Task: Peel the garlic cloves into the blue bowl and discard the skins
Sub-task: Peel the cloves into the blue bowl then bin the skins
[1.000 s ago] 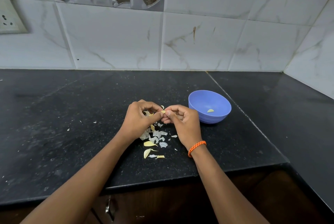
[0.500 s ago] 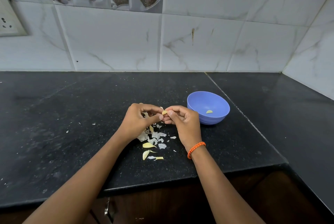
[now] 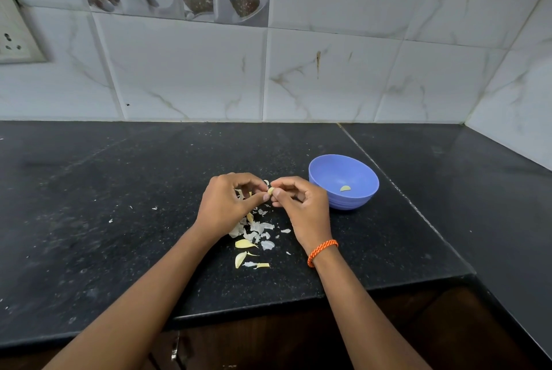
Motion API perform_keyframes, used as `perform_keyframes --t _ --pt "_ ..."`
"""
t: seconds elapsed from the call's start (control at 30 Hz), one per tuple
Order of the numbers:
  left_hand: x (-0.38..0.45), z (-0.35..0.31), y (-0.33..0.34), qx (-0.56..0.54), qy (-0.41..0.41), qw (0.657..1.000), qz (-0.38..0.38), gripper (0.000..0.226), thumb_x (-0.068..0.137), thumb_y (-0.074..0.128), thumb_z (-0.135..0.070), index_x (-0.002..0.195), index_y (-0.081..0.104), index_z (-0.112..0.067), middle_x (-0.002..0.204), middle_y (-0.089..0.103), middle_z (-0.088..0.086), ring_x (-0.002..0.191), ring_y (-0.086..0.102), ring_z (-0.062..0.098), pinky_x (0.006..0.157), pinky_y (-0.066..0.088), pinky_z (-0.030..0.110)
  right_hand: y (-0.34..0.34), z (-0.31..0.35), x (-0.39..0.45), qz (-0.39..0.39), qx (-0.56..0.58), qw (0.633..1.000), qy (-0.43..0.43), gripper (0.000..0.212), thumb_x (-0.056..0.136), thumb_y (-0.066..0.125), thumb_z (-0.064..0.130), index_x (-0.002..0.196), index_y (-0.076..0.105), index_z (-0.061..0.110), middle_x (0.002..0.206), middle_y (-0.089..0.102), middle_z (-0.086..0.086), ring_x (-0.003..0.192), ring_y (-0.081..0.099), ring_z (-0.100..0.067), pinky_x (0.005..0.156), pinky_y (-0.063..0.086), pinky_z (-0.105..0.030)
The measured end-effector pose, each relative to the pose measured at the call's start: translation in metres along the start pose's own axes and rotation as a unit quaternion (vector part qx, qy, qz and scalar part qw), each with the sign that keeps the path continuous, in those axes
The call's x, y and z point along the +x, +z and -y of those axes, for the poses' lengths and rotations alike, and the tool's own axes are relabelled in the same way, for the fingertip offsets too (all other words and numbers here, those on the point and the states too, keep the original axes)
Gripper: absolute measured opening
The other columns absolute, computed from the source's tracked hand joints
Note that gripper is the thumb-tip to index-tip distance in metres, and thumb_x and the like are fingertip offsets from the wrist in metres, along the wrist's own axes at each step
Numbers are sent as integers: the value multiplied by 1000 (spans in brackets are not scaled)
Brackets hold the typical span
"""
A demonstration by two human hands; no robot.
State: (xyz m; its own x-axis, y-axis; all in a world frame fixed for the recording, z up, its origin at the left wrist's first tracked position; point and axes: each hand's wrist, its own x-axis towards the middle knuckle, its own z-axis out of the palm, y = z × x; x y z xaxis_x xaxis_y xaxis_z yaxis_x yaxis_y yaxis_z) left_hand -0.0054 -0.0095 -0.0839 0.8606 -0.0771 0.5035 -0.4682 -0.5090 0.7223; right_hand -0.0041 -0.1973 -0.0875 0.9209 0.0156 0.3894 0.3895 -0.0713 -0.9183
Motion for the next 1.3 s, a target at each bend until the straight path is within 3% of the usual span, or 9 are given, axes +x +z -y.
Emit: perform_keyframes --t 0.23,0.3,0.4,0.53,0.77,0.93,1.1,1.3 --pt "-1 -1 0 24 1 1000 0 12 88 84 -45 92 86 -35 88 80 -22 88 76 4 81 63 44 1 0 0 -11 -21 1000 1 20 94 77 3 110 77 13 95 78 -2 91 78 -19 77 66 -32" --pt "-1 -3 0 16 4 1000 3 11 90 85 -42 91 87 -32 88 80 -21 87 77 4 80 63 44 1 -1 0 -9 -21 1000 6 20 93 79 4 111 77 13 96 78 -3 92 78 -20 79 66 -34" --pt "0 -5 -1 -1 0 1000 12 5 92 86 -31 89 87 -28 85 81 -19 82 78 6 78 63 45 1 1 -1 -4 -23 1000 10 14 94 78 2 107 79 6 95 80 -4 88 79 -17 76 64 -27" --pt "-1 -6 -2 -6 -6 1000 22 7 94 84 -31 87 87 -29 80 80 -18 66 74 16 64 59 47 0 4 -2 6 -4 1000 11 12 94 76 -2 105 79 -1 92 81 -7 84 80 -18 75 62 -23" --pt "-1 -5 -3 -22 -15 999 36 11 96 82 -24 86 86 -26 78 80 -12 75 77 15 73 62 47 -2 0 -1 15 -1 999 28 14 95 77 3 109 79 4 93 82 -5 85 81 -21 79 65 -30" --pt "0 -3 -4 -19 -3 999 40 12 96 81 -19 86 85 -25 78 79 -12 77 77 12 75 60 38 -2 0 -1 25 -1 999 34 15 96 76 5 111 79 5 95 82 -6 87 81 -21 81 66 -34" --pt "1 0 -3 -5 12 999 42 11 96 81 -19 86 84 -23 81 79 -14 78 77 15 75 61 44 -3 0 -2 34 12 998 43 16 97 75 4 112 79 4 93 82 -6 86 80 -22 80 65 -31" --pt "1 -1 -4 -8 23 999 46 11 96 78 -18 86 82 -22 81 78 -11 72 73 14 67 52 28 -3 0 -1 41 38 997 58 16 98 73 3 113 78 4 93 82 -9 88 80 -26 82 65 -34"
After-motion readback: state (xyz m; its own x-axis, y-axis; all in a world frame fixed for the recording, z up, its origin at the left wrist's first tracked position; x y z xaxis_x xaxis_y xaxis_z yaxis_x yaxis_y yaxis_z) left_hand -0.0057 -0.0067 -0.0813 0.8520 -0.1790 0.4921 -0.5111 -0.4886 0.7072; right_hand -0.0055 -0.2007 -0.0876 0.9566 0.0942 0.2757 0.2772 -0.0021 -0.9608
